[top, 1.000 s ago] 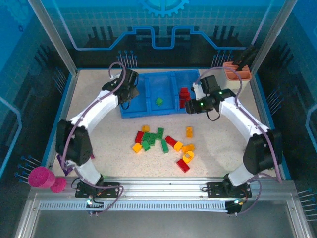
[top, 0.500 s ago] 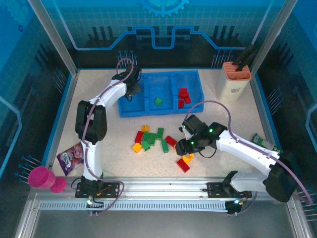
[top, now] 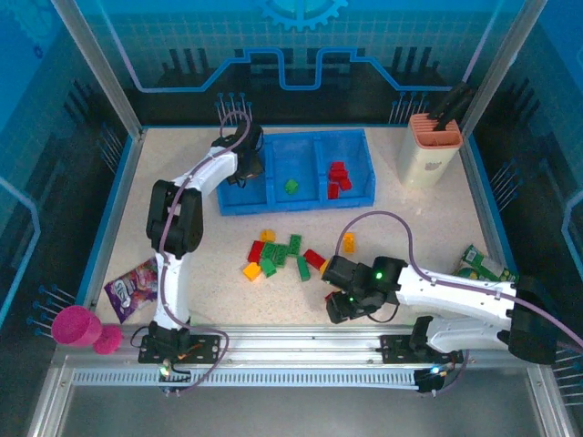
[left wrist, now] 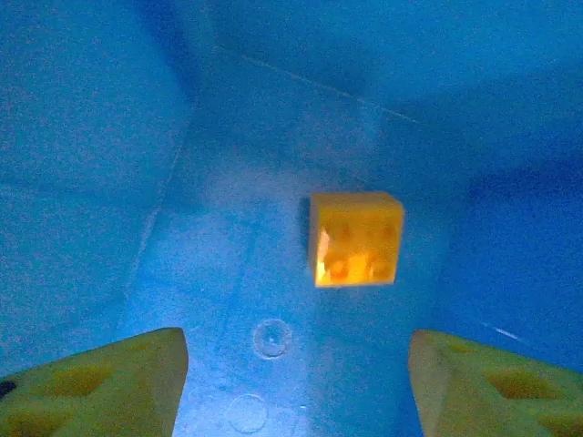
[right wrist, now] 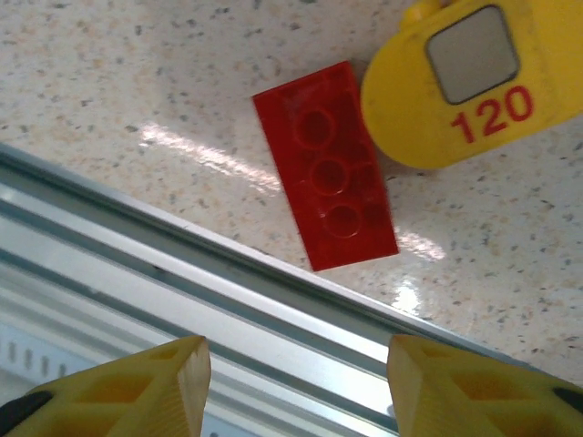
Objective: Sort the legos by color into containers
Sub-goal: Place the lego in the container, then pick up the lego from the bottom-center of the table.
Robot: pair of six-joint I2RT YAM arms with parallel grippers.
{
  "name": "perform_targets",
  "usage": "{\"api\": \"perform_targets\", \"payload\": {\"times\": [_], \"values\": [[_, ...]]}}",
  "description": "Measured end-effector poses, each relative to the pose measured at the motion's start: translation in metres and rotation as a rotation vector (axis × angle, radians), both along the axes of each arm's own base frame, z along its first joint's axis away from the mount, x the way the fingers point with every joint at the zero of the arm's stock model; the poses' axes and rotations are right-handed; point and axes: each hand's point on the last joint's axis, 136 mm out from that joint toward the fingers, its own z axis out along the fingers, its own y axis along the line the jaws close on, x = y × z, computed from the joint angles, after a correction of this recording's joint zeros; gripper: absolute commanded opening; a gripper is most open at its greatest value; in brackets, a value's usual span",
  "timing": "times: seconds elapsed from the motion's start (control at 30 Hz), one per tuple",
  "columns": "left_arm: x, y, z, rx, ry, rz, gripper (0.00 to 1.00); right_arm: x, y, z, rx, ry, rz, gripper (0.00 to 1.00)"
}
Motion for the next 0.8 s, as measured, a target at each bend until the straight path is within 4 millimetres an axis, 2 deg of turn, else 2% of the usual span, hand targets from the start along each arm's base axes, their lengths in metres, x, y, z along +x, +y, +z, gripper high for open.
{"api": "perform_targets", "payload": {"times": [0.07,0.17,0.43,0.53,0.7,0.8], "values": [[0.000,0.000,0.004,-0.002,-0.007,0.000,0.69,0.003,0.000,-0.002,-0.012,-0.011,0.002,0.56],[0.001,0.000,0.023,-0.009,-0.043,-0.007,0.70,0.007,0.001,-0.011,-0.044,-0.018,0.024,0.56],[-0.008,0.000,0.127,-0.049,-0.235,-0.050,0.74,0.017,0.006,-0.037,-0.097,-0.012,0.091,0.56],[-0.015,0.001,0.160,-0.057,-0.296,-0.065,0.76,0.022,0.007,-0.045,-0.109,-0.013,0.112,0.56],[-0.029,0.001,0.190,-0.053,-0.328,-0.111,0.78,0.025,0.007,-0.059,-0.146,0.004,0.144,0.55],[-0.040,0.003,0.201,-0.042,-0.337,-0.131,0.78,0.027,0.004,-0.063,-0.166,0.007,0.159,0.45]]}}
